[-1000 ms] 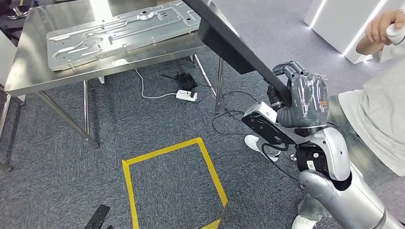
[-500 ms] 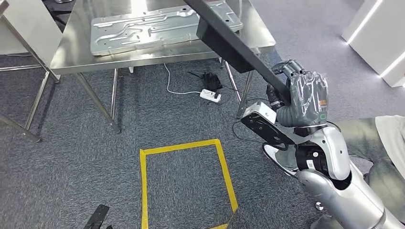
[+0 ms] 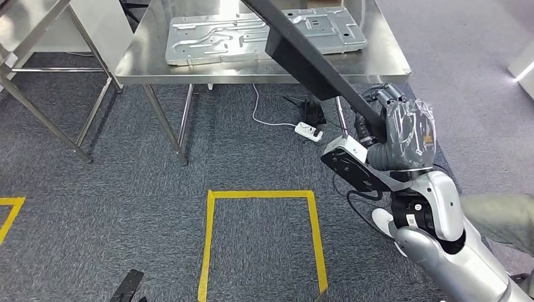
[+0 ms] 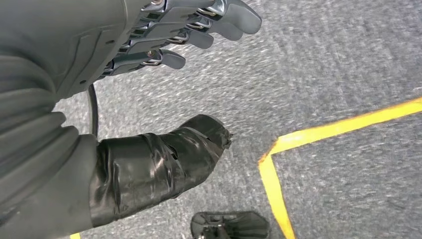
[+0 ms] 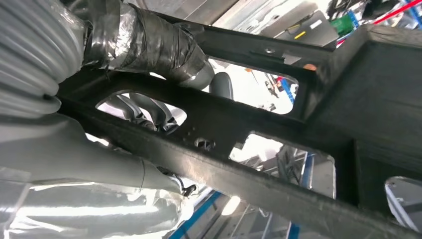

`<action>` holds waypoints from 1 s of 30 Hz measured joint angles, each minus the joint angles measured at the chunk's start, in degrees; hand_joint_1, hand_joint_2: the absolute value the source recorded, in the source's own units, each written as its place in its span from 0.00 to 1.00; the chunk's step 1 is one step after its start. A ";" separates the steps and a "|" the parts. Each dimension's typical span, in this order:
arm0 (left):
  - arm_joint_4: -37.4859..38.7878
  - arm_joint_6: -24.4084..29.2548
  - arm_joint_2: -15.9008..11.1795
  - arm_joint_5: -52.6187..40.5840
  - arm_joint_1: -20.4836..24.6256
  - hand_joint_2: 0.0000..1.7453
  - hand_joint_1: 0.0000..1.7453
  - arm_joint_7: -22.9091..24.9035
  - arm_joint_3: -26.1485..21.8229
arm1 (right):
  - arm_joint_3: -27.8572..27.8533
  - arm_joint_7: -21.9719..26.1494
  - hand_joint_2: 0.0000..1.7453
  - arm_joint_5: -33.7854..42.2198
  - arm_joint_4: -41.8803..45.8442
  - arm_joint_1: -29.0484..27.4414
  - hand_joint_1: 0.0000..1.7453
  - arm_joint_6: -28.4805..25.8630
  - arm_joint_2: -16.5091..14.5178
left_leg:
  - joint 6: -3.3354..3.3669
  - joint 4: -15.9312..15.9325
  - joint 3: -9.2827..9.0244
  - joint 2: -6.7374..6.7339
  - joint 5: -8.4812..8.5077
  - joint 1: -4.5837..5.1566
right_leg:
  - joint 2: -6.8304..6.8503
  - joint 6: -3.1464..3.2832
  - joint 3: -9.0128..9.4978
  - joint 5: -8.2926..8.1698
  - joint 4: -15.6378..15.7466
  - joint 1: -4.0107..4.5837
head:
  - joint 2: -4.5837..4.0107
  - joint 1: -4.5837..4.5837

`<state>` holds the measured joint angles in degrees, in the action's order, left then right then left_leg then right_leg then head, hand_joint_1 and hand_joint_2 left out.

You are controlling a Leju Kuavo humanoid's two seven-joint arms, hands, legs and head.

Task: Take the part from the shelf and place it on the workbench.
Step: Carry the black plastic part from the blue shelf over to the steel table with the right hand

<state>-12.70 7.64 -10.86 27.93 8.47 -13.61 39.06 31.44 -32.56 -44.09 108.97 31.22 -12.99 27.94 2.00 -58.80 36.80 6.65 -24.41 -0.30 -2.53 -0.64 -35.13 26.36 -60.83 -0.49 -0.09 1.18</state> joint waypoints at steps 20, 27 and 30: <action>-0.01 -1.57 -0.08 -0.48 -0.07 1.00 0.00 -0.51 0.00 | -1.08 0.03 1.00 0.31 0.16 -0.79 1.00 -1.10 0.21 | 0.23 0.65 -1.24 -6.46 -0.76 -0.43 | 3.17 -1.42 -1.77 5.18 -6.29 -0.32 | 0.01 0.20; -0.02 -1.96 -0.03 -1.01 -0.02 1.00 0.00 -0.38 0.00 | -1.30 0.14 1.00 0.38 0.01 -1.08 1.00 -1.15 0.21 | 0.16 -0.03 -1.64 -5.48 -1.59 -0.07 | 2.62 -0.67 -1.36 -0.41 -1.61 -0.11 | 0.01 0.16; -0.01 -2.00 -0.03 -1.01 -0.06 1.00 0.00 -0.37 0.00 | -1.35 0.15 1.00 0.38 -0.01 -1.03 1.00 -1.16 0.21 | -0.59 -0.09 -1.41 -5.26 -1.60 0.12 | 2.42 -0.25 0.17 -0.92 1.80 0.16 | 0.00 0.21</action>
<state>-12.71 5.64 -10.88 26.93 8.42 -13.97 39.06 30.09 -32.40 -43.70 108.97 30.19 -14.15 28.16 1.42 -58.89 35.39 1.39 -26.00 -0.18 -0.11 -0.90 -34.95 25.44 -59.03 -0.33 -0.09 1.39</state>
